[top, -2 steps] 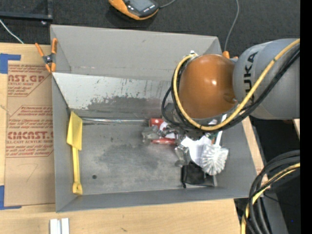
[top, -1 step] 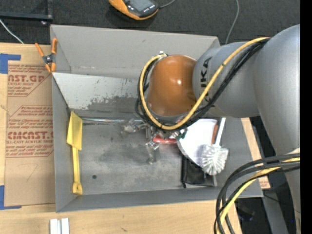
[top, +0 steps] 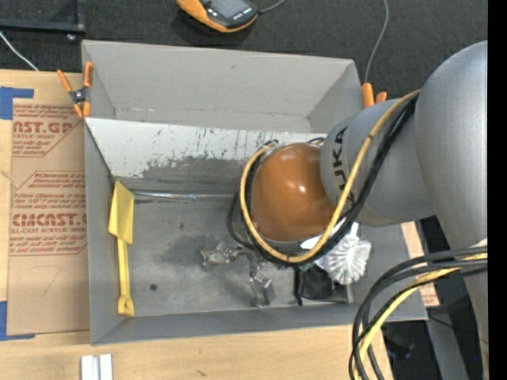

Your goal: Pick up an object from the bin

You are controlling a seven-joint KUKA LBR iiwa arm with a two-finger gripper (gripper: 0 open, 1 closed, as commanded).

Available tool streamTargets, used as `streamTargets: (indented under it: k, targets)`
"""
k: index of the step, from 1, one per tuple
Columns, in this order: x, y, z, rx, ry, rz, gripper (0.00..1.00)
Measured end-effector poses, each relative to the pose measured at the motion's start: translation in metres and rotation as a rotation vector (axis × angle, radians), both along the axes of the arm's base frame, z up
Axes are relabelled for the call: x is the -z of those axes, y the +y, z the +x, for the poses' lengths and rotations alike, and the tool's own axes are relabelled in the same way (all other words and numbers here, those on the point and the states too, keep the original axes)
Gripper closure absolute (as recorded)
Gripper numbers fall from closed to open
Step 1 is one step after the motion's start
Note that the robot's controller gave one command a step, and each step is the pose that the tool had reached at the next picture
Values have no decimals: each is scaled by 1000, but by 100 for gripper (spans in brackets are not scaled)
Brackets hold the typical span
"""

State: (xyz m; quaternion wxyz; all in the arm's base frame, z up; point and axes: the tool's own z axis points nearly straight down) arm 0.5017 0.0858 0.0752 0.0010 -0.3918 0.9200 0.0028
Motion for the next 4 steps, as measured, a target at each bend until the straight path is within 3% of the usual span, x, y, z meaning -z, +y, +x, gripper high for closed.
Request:
streamTargets:
  k: [1,2,3,4]
  targets:
    - [4,-37,64,50,-11,3,0]
    - [-11,-1,52,-319,-7,2,0]
    - [-3,21,48,-558,-15,3,0]
    - [5,-53,67,-532,-12,5,100]
